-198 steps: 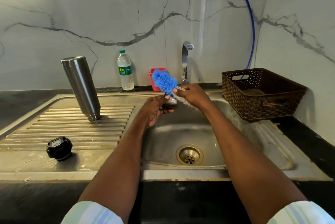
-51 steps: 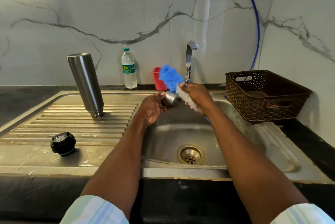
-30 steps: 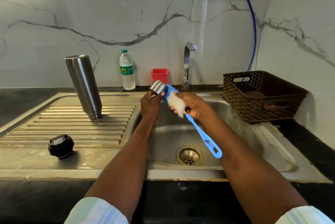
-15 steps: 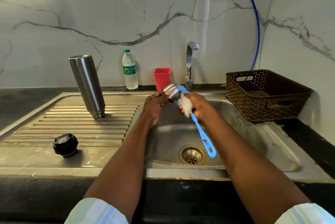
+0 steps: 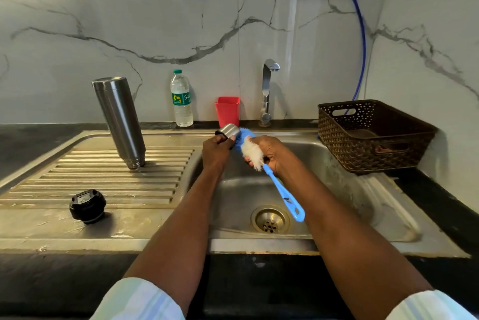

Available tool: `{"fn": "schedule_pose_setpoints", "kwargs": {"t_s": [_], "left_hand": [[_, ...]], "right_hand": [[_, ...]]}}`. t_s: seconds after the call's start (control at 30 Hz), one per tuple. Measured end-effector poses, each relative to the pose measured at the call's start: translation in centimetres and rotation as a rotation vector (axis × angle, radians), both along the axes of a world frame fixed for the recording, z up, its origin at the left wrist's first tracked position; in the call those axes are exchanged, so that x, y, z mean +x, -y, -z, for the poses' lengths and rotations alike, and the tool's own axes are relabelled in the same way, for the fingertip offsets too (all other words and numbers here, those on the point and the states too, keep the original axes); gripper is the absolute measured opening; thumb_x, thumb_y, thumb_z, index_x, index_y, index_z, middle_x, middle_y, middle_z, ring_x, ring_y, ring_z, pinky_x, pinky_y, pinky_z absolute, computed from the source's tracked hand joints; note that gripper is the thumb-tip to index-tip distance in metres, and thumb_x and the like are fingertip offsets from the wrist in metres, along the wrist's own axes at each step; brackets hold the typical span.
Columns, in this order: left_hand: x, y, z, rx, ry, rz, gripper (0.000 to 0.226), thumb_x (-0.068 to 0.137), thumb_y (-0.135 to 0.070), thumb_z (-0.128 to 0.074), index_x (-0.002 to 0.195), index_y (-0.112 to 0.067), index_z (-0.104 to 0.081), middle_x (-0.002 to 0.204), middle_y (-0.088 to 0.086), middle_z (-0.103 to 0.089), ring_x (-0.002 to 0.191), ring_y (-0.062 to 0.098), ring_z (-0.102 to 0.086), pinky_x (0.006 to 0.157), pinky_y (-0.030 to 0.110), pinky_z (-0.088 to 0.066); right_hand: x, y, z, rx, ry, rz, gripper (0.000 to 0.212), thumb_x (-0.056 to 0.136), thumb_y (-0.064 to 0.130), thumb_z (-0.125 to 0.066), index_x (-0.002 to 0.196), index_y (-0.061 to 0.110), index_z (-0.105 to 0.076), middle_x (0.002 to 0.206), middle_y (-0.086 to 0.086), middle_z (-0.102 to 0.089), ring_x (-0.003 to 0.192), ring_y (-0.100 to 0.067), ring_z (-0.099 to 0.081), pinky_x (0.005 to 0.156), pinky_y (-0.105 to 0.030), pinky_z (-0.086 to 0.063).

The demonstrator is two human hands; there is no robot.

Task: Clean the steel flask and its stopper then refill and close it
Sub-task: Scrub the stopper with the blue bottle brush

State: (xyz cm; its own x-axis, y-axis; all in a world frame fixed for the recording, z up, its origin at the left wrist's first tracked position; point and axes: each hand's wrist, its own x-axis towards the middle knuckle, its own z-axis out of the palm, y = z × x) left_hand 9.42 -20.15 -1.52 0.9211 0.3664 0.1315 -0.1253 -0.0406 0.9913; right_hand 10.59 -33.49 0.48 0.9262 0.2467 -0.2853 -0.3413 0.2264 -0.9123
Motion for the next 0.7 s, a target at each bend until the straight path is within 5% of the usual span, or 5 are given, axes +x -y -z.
{"fn": "schedule_pose_setpoints", "kwargs": {"t_s": [0.13,0.23,0.33,0.5,0.7], "left_hand": [[-0.6,-0.5,-0.7,-0.176,0.004,0.279,0.02,0.088,-0.001,-0.067,0.108,0.003,-0.07,0.077,0.003,-0.075,0.077,0.018,-0.069,0.084,0.031,-0.056],[-0.4,0.2,-0.4,-0.131,0.017,0.155,0.022,0.084,-0.004,-0.075,0.106,-0.001,-0.072,0.076,0.001,-0.075,0.07,0.01,-0.069,0.07,0.021,-0.057],[-0.1,0.1,-0.1,-0.09,-0.015,0.069,0.033,0.08,-0.012,-0.081,0.109,0.0,-0.072,0.085,0.008,-0.073,0.076,0.015,-0.065,0.075,0.026,-0.055],[-1.0,0.2,-0.9,-0.206,-0.062,0.363,0.021,0.08,0.005,-0.073,0.1,0.0,-0.067,0.079,0.006,-0.076,0.072,0.017,-0.072,0.076,0.027,-0.06],[-1.1,0.6,-1.4,-0.207,-0.073,0.251,0.079,0.067,0.013,-0.082,0.13,-0.012,-0.041,0.108,0.015,-0.063,0.095,0.029,-0.067,0.087,0.048,-0.058]], "right_hand": [[0.4,1.0,0.5,-0.015,-0.011,0.054,0.035,0.101,0.015,-0.035,0.067,0.011,-0.042,0.038,-0.005,-0.037,0.024,-0.013,-0.032,0.035,-0.01,-0.023],[0.2,0.9,0.3,-0.053,-0.022,0.024,0.035,0.103,0.018,-0.034,0.07,0.008,-0.043,0.035,-0.006,-0.04,0.023,-0.013,-0.036,0.034,-0.008,-0.027],[-0.4,0.2,0.0,-0.045,-0.006,-0.004,0.036,0.102,0.015,-0.033,0.068,0.01,-0.039,0.032,-0.003,-0.038,0.021,-0.013,-0.035,0.03,-0.009,-0.025],[-0.2,1.7,0.4,0.019,-0.047,0.124,0.037,0.102,0.021,-0.039,0.066,0.011,-0.04,0.034,-0.003,-0.037,0.023,-0.013,-0.033,0.034,-0.01,-0.024],[-0.4,1.6,0.2,0.013,-0.011,0.169,0.031,0.102,0.024,-0.046,0.076,0.007,-0.051,0.052,-0.009,-0.045,0.031,-0.016,-0.038,0.036,-0.015,-0.03]]}}
